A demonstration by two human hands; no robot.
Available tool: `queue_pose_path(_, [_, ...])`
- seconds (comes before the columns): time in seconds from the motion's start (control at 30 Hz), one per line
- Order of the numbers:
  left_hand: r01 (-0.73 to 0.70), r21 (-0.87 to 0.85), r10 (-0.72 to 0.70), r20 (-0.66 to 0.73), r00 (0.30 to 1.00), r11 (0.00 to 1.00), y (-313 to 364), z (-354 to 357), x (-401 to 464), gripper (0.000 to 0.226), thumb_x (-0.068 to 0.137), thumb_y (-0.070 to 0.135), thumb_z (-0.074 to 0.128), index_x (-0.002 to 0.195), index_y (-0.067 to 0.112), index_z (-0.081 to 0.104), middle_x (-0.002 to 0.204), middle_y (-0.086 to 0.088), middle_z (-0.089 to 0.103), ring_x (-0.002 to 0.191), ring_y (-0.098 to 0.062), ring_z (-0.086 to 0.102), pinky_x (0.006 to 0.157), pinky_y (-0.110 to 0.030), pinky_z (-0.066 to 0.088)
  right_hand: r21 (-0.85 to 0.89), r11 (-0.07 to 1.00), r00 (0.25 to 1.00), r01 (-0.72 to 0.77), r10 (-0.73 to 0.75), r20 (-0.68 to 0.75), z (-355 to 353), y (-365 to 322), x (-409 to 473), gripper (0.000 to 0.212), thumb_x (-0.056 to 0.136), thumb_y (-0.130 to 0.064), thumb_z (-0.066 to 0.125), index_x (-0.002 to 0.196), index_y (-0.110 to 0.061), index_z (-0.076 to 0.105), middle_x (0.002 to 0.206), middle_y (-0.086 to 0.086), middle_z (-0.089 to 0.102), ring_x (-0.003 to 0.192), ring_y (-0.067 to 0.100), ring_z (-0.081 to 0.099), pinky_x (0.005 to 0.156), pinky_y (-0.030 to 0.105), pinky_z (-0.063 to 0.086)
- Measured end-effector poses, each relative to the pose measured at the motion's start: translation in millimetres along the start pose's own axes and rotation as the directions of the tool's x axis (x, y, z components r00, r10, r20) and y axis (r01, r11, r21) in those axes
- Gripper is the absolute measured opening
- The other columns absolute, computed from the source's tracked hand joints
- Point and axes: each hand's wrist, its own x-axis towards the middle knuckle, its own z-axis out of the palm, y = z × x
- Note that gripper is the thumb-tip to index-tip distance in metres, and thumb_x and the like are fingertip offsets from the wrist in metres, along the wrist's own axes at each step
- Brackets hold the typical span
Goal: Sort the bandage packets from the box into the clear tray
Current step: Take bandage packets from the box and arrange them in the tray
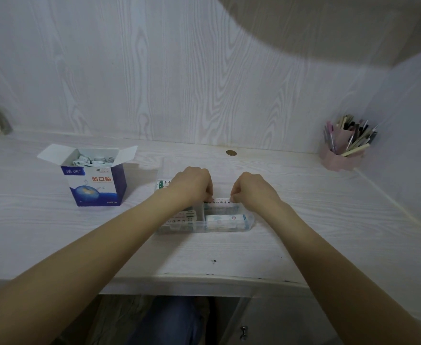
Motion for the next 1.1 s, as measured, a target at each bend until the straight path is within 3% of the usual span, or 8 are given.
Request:
queue_pose_path(0.23, [0.012,-0.007,-0.012,0.08,0.997,1.0,-2,-3,4,0.019,0.087,0.018,0.067,0.104,0.014,0.073,0.107,-0.002,0.069,0.102,-0.021,0.06,0.09,-0.034,0.05,-0.023,1.0,1.0,-0.021,0.022,0.022,-2,-3,1,0.019,0.084,-0.014,0.069,0.101,-0.006,0.068,0.102,0.011,0.066,0.094,0.026,0.062,0.075,0.034,0.052])
queue_pose_path(0.4, [0.032,0.028,-0.034,0.057,0.998,0.999,3,1,6,0.018,0.087,0.008,0.063,0.101,0.013,0.073,0.105,-0.005,0.07,0.1,-0.024,0.062,0.089,-0.037,0.052,-0.035,0.999,1.0,-0.026,0.026,0.015,0,-4,1,0.017,0.085,-0.011,0.066,0.102,-0.006,0.066,0.101,0.01,0.065,0.09,0.026,0.063,0.074,0.034,0.052])
queue_pose_path(0.6, [0.008,0.041,-0.009,0.028,1.0,0.999,1,-2,2,0.015,0.088,0.016,0.063,0.101,0.012,0.071,0.106,-0.006,0.066,0.102,-0.025,0.058,0.089,-0.037,0.05,-0.005,1.0,1.0,-0.005,0.005,0.007,-1,-3,-1,0.014,0.084,-0.012,0.069,0.096,-0.005,0.071,0.098,0.01,0.068,0.089,0.025,0.064,0.078,0.037,0.055])
queue_pose_path(0.83, [-0.045,-0.039,0.038,-0.175,0.984,0.998,-9,-23,-26,0.02,0.092,0.024,0.055,0.108,0.017,0.066,0.11,-0.008,0.056,0.104,-0.024,0.052,0.092,-0.039,0.046,0.033,0.998,0.996,0.048,-0.045,-0.081,-10,-12,-14,0.02,0.09,-0.018,0.062,0.082,-0.001,0.07,0.083,0.011,0.069,0.07,0.024,0.062,0.062,0.032,0.047])
queue_pose_path(1.0, [-0.016,-0.084,-0.014,-0.338,0.941,0.996,-35,-52,-57,0.021,0.09,0.01,0.05,0.11,0.012,0.055,0.11,-0.007,0.055,0.101,-0.023,0.051,0.088,-0.041,0.046,0.057,0.974,0.953,0.22,-0.202,-0.224,-14,-48,-25,0.021,0.092,-0.009,0.05,0.098,-0.008,0.071,0.099,0.007,0.071,0.091,0.022,0.064,0.078,0.037,0.054])
queue_pose_path(1.1, [0.005,-0.102,-0.049,-0.427,0.903,0.995,-64,-66,-73,0.021,0.089,0.008,0.051,0.109,0.01,0.055,0.11,-0.008,0.057,0.099,-0.023,0.052,0.086,-0.039,0.046,0.11,0.932,0.905,0.345,-0.299,-0.302,-10,-82,-24,0.025,0.094,-0.01,0.05,0.108,-0.011,0.069,0.11,0.003,0.068,0.095,0.015,0.061,0.08,0.024,0.046])
